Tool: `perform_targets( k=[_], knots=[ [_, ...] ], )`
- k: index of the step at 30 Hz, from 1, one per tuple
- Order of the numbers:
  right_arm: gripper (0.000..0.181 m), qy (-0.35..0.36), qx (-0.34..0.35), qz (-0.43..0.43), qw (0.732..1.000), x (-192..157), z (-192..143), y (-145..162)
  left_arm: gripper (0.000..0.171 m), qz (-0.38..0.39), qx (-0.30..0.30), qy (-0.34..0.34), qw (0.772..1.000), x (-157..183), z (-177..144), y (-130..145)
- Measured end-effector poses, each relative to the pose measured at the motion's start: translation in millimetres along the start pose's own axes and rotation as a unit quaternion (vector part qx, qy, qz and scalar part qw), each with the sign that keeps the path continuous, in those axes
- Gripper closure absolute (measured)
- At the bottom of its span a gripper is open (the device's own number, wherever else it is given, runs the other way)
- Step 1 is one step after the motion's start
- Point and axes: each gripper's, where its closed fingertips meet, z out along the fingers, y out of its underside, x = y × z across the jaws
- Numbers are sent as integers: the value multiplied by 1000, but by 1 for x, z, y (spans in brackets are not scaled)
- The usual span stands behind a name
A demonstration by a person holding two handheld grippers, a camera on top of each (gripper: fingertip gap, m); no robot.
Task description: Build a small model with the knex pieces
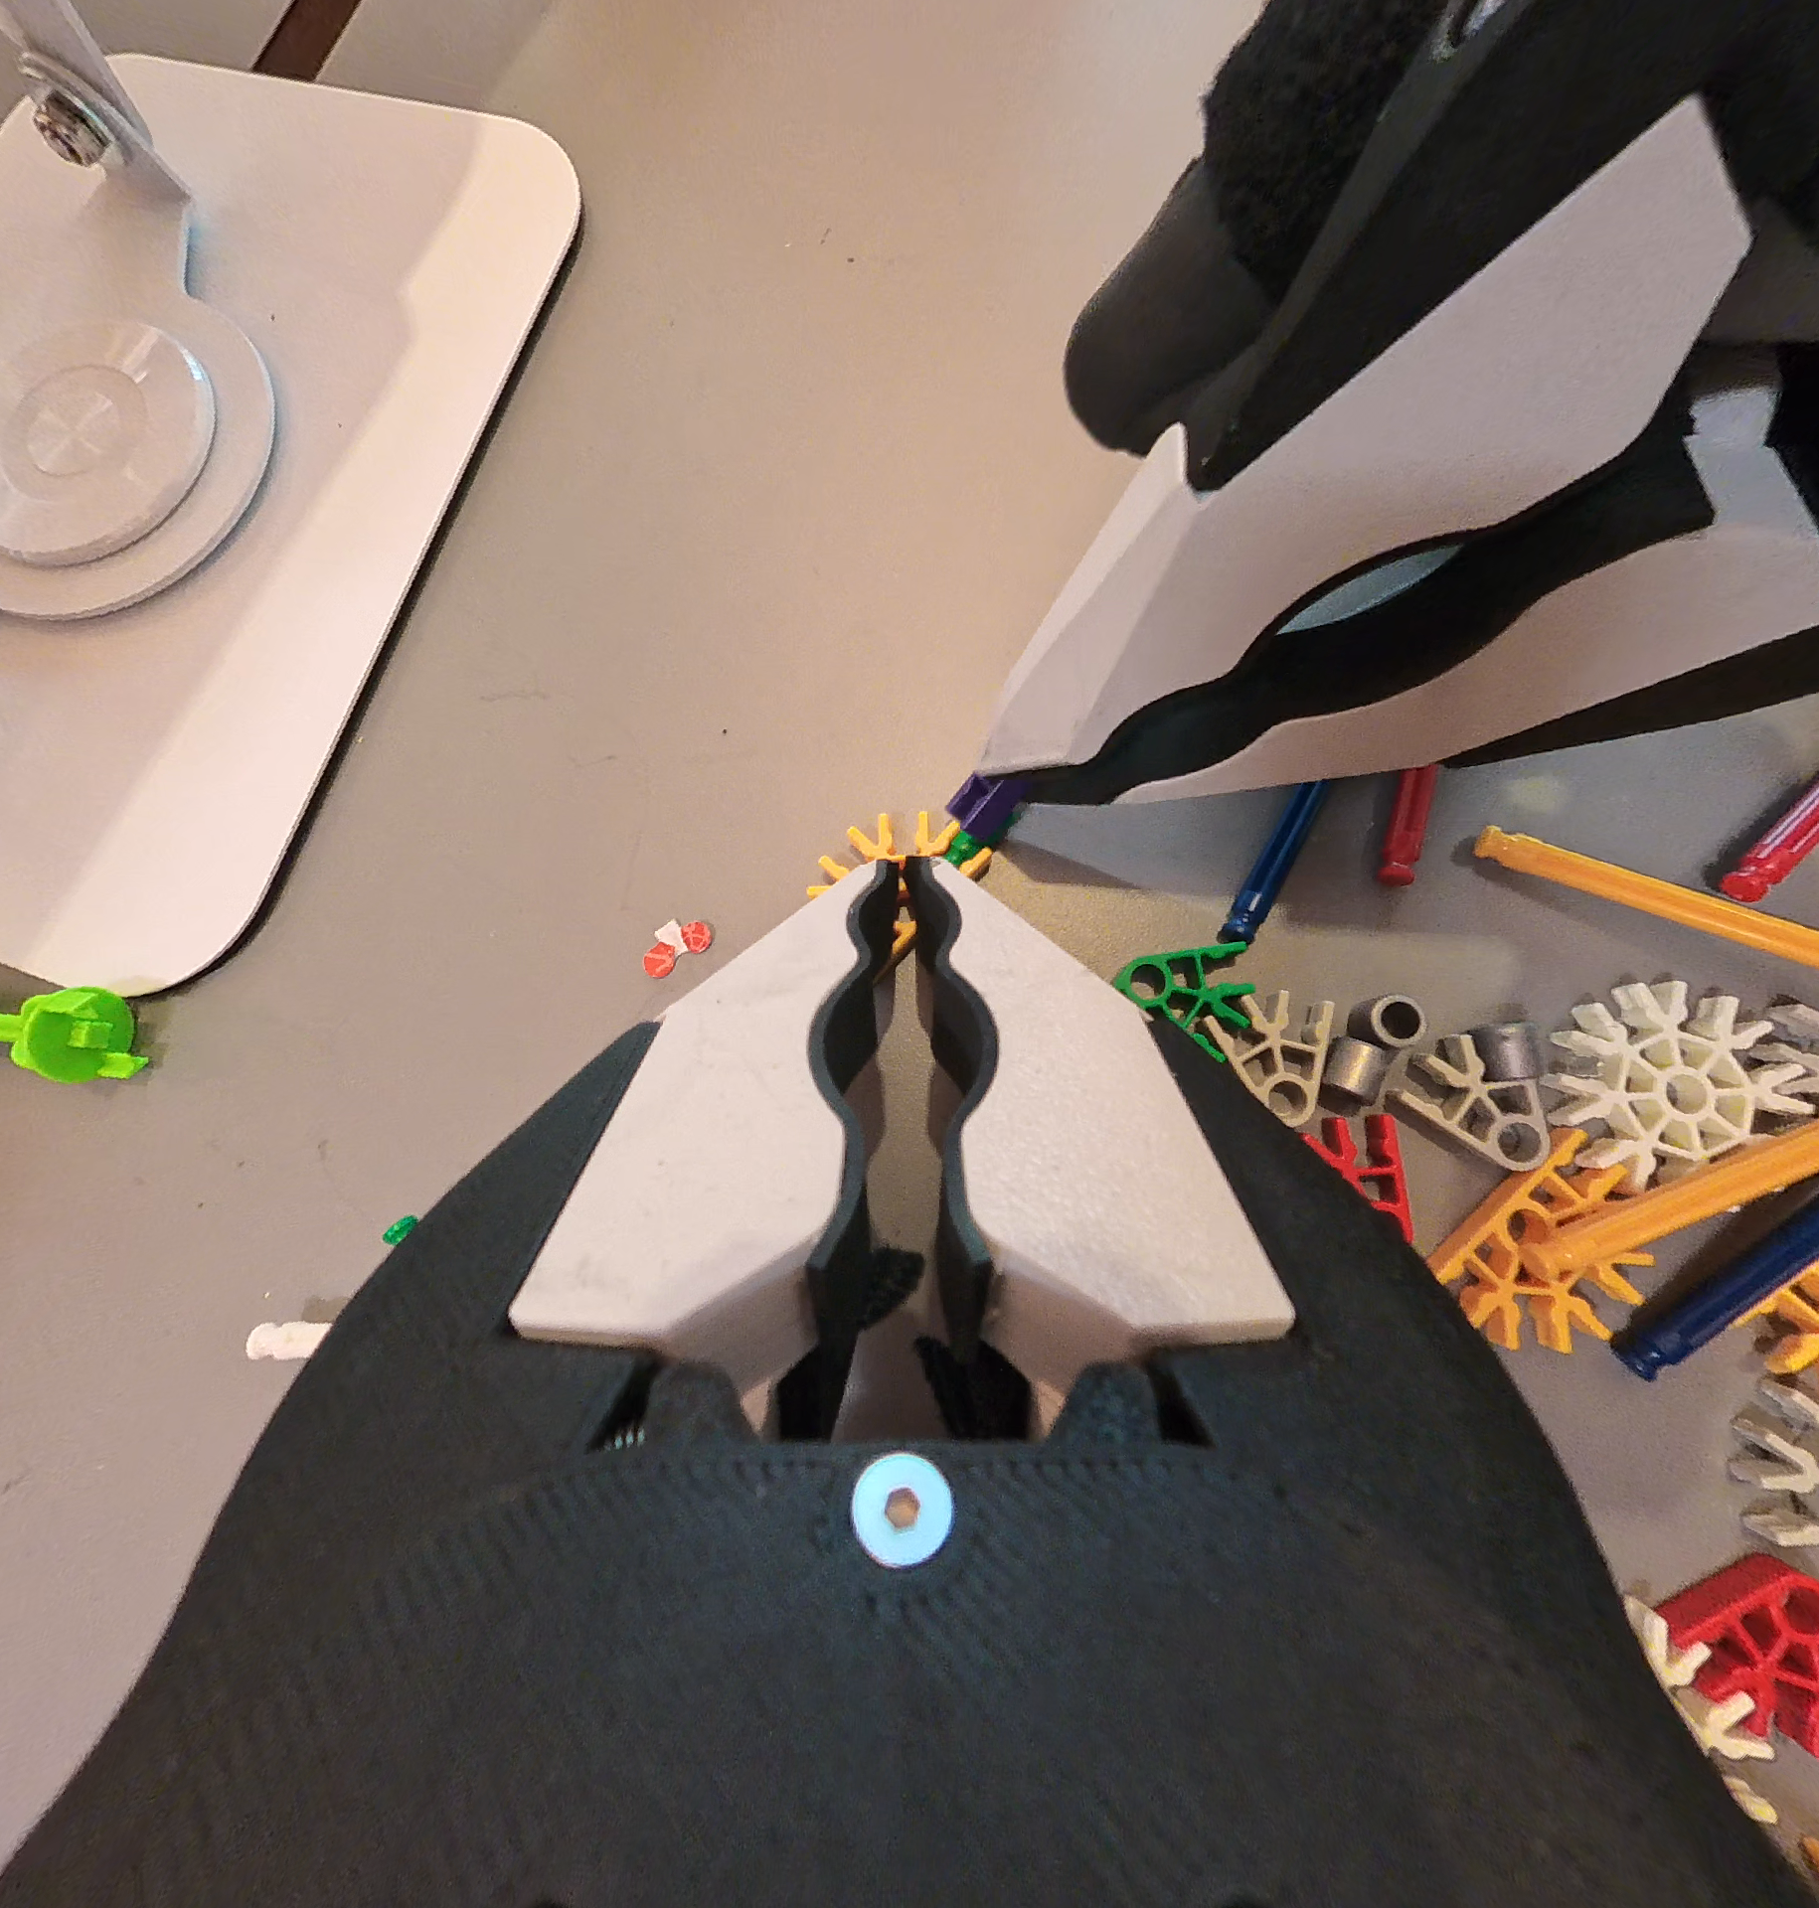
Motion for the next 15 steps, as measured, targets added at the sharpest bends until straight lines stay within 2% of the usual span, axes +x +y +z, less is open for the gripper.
perform_targets(
  k=[7, 15],
  knots=[
    [176, 4, 4, -31, 999, -3, 0, -1, 170, -3, 5, 1, 1000, 0, 0, 0],
    [181, -30, 11, -1, 999, -11, -1, -4, 170, -4, 5, 0, 1000, -1, 0, 0]
  ],
)
